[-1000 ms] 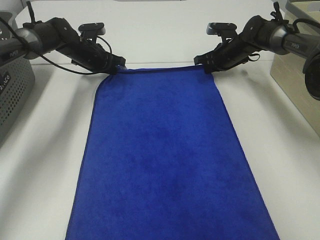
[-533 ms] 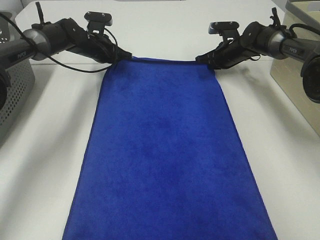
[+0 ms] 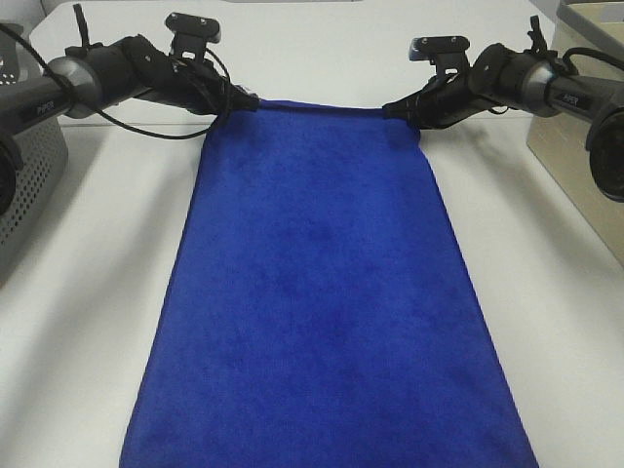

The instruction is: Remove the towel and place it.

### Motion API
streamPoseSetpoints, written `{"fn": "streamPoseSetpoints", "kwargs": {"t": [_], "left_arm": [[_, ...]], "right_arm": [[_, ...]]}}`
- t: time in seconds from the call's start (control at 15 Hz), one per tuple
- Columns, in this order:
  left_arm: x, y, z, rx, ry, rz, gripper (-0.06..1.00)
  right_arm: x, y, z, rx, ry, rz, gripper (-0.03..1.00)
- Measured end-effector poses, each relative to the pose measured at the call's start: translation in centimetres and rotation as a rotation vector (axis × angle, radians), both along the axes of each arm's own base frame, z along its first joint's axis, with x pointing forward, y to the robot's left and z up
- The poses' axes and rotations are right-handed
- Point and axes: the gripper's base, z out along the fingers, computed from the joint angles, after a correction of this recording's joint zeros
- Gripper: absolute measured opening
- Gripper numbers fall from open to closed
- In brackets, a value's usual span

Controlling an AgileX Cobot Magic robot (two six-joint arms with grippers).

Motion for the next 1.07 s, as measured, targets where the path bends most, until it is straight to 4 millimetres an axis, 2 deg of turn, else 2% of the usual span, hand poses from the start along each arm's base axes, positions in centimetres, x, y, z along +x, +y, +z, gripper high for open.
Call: {"fn": "streamPoseSetpoints", "kwargs": {"t": [0.2,0.53,0.87,1.07], "left_arm": [[0.0,-0.3,-0.1,0.003,-0.006,-0.005,0.00],[0.0,-0.3,-2.4,0.013,0.002,0.008,0.00],[0.1,-0.4,-2.4,0.012,-0.015,0.016,0.01],[0.2,-0.3,-2.3,0.011,-0.028,0.023,0.08]], "right_arm": [[0.1,0.0,0.1,-0.009,-0.015,0.004,0.02],[0.3,-0.1,0.0,-0.018,-0.046,0.000,0.02],[0.2,-0.1,-1.1,-0.013,-0.026,-0.003,0.02],[0.1,-0.1,-1.1,-0.011,-0.020,-0.002,0.11]]}}
